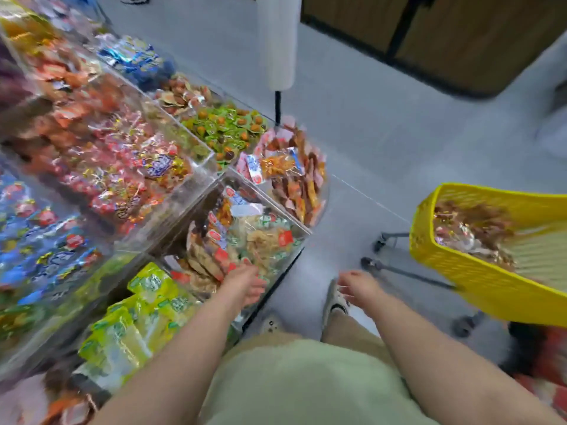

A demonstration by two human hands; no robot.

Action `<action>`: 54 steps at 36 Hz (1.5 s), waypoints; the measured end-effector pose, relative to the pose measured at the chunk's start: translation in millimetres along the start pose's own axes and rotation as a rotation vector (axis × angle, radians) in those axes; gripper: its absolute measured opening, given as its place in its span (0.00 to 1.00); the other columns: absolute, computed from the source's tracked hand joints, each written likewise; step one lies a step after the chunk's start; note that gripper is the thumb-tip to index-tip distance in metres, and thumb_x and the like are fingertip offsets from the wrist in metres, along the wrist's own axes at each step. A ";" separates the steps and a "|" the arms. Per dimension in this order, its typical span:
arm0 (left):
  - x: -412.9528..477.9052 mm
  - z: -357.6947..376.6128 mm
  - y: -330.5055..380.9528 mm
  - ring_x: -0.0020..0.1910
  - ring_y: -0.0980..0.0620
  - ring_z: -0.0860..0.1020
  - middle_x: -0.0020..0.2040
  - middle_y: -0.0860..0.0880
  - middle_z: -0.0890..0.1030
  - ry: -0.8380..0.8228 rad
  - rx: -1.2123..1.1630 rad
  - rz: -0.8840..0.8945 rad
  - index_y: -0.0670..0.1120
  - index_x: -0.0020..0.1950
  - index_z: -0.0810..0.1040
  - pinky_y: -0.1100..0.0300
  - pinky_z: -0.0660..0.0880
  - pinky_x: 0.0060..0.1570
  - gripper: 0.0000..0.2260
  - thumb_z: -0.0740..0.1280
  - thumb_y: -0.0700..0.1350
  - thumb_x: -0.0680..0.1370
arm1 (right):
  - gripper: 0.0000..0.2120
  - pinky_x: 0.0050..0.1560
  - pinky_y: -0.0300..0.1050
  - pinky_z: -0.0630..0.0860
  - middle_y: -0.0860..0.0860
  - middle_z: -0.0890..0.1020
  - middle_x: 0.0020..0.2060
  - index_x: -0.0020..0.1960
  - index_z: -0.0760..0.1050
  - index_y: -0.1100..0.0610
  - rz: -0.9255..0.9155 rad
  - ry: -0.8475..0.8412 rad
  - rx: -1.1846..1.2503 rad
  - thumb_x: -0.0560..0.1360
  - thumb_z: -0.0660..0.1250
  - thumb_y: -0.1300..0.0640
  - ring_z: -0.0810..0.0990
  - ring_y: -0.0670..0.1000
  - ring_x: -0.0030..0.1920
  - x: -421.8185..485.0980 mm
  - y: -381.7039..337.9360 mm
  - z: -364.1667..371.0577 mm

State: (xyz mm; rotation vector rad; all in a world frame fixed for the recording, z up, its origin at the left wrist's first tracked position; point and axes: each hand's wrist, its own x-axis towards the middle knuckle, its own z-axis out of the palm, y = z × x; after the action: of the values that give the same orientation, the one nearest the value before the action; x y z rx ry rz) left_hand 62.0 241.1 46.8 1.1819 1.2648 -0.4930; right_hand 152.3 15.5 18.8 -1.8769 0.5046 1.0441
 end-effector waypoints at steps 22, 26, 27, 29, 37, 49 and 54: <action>26.8 217.5 -42.8 0.32 0.48 0.71 0.37 0.44 0.74 -0.056 0.495 -0.020 0.46 0.44 0.71 0.62 0.66 0.32 0.06 0.60 0.42 0.81 | 0.09 0.35 0.40 0.69 0.51 0.74 0.34 0.39 0.69 0.56 0.376 0.281 0.477 0.78 0.60 0.61 0.73 0.48 0.33 -19.2 174.8 -272.3; 20.4 264.5 -33.9 0.34 0.49 0.73 0.38 0.45 0.75 -0.051 0.463 0.021 0.45 0.49 0.72 0.61 0.69 0.34 0.03 0.60 0.42 0.81 | 0.08 0.37 0.40 0.67 0.51 0.73 0.35 0.40 0.68 0.56 0.344 0.290 0.482 0.78 0.58 0.61 0.72 0.48 0.34 -8.0 165.7 -317.0; 18.3 275.0 -30.4 0.35 0.49 0.74 0.39 0.45 0.75 -0.042 0.469 0.029 0.44 0.52 0.72 0.60 0.69 0.35 0.03 0.59 0.41 0.82 | 0.09 0.37 0.41 0.68 0.51 0.73 0.35 0.40 0.68 0.56 0.346 0.296 0.492 0.78 0.57 0.62 0.73 0.48 0.35 -5.7 164.1 -324.8; 14.8 291.6 -22.5 0.35 0.50 0.74 0.39 0.45 0.76 -0.029 0.493 0.039 0.43 0.54 0.72 0.59 0.69 0.33 0.04 0.59 0.41 0.82 | 0.08 0.42 0.42 0.69 0.51 0.73 0.36 0.41 0.68 0.56 0.352 0.298 0.523 0.79 0.57 0.62 0.74 0.48 0.37 -2.2 162.7 -334.7; 39.3 330.2 25.0 0.34 0.48 0.73 0.39 0.44 0.76 -0.046 0.610 0.047 0.41 0.48 0.72 0.58 0.69 0.35 0.05 0.60 0.41 0.81 | 0.04 0.45 0.44 0.72 0.51 0.76 0.39 0.51 0.70 0.57 0.414 0.262 0.640 0.79 0.60 0.57 0.76 0.48 0.40 22.7 165.9 -340.1; 96.0 415.5 152.1 0.33 0.49 0.73 0.39 0.45 0.76 -0.110 0.795 0.121 0.43 0.47 0.72 0.61 0.66 0.34 0.04 0.61 0.42 0.80 | 0.13 0.54 0.48 0.71 0.53 0.76 0.42 0.62 0.72 0.61 0.393 0.378 0.758 0.79 0.59 0.59 0.78 0.54 0.50 71.7 102.2 -398.4; 94.1 461.1 176.6 0.36 0.50 0.75 0.45 0.43 0.78 -0.167 0.847 0.151 0.43 0.50 0.71 0.60 0.68 0.36 0.03 0.60 0.42 0.80 | 0.10 0.58 0.50 0.72 0.57 0.77 0.49 0.57 0.74 0.61 0.304 0.409 0.788 0.79 0.60 0.58 0.78 0.53 0.48 100.2 64.9 -435.5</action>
State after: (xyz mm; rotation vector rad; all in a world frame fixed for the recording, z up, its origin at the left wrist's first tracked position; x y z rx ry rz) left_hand 451.4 -67.6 -29.4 1.8708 0.8118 -1.0472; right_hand 362.8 -383.7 5.9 -1.3032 1.2637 0.5016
